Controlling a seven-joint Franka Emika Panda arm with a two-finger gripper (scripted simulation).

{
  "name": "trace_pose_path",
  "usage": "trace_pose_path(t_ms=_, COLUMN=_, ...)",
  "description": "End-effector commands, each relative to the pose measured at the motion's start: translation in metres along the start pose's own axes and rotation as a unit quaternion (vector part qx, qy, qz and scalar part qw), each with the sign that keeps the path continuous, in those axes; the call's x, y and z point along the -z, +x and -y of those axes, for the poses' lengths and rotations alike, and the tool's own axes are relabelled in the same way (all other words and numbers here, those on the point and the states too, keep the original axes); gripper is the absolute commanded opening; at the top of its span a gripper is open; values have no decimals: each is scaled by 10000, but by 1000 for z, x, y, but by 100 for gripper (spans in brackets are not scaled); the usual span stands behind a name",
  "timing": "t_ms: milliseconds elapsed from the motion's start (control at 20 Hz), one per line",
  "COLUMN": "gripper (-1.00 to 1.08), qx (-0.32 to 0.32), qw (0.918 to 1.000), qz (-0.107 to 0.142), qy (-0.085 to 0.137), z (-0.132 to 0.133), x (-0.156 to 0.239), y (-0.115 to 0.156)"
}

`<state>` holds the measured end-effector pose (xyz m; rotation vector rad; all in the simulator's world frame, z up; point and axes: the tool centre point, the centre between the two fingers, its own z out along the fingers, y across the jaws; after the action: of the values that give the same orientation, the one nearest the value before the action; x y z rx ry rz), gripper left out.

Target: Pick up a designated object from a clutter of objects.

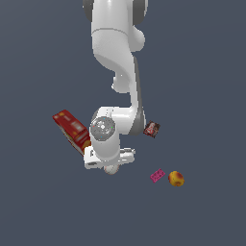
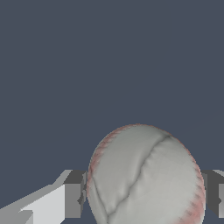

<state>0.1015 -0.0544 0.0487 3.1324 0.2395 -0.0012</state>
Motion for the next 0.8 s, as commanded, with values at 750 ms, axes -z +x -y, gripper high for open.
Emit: trace_pose_path(t_ms=750, gripper=-100, qx=0, qw=10000, qz=-2, qy=-1, z=0, x=44, y=-10)
